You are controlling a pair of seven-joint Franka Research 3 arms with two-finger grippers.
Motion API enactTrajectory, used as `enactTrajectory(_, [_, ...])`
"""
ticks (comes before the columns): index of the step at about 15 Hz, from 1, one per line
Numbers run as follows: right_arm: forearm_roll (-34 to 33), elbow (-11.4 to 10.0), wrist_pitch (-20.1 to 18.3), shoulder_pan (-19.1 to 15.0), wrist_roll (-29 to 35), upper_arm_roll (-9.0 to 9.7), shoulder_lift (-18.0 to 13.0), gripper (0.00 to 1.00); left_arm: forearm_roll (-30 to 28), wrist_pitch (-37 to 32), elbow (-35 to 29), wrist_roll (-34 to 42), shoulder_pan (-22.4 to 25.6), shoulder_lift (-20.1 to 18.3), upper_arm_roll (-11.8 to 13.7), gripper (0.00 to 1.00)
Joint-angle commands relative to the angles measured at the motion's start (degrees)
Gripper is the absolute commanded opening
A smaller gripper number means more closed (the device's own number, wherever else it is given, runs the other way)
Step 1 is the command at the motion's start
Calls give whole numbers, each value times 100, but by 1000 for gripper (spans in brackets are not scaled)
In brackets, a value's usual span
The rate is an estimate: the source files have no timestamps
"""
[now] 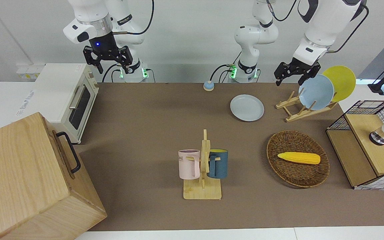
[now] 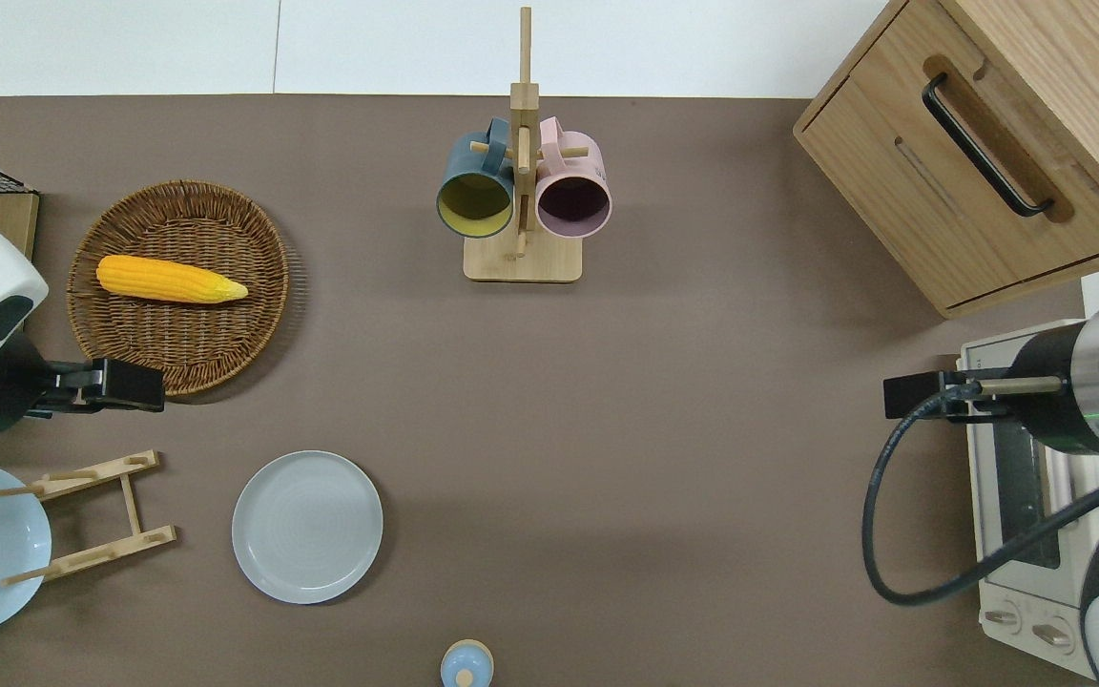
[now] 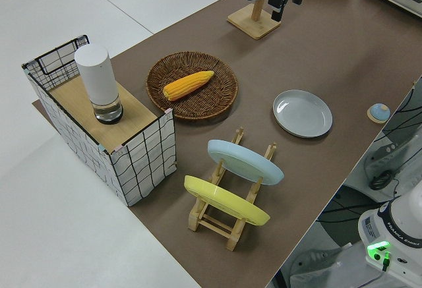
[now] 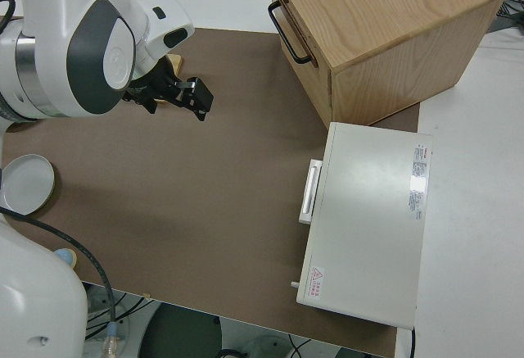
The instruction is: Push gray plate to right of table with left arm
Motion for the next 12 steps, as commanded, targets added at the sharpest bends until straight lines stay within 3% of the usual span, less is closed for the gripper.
enactTrajectory(1, [124, -156, 1, -168, 59, 91, -157, 996, 99, -180, 194, 45, 101, 29, -104, 995])
enactTrajectory(12, [124, -156, 1, -168, 59, 91, -157, 996, 99, -259, 194, 88, 83, 12, -148, 995])
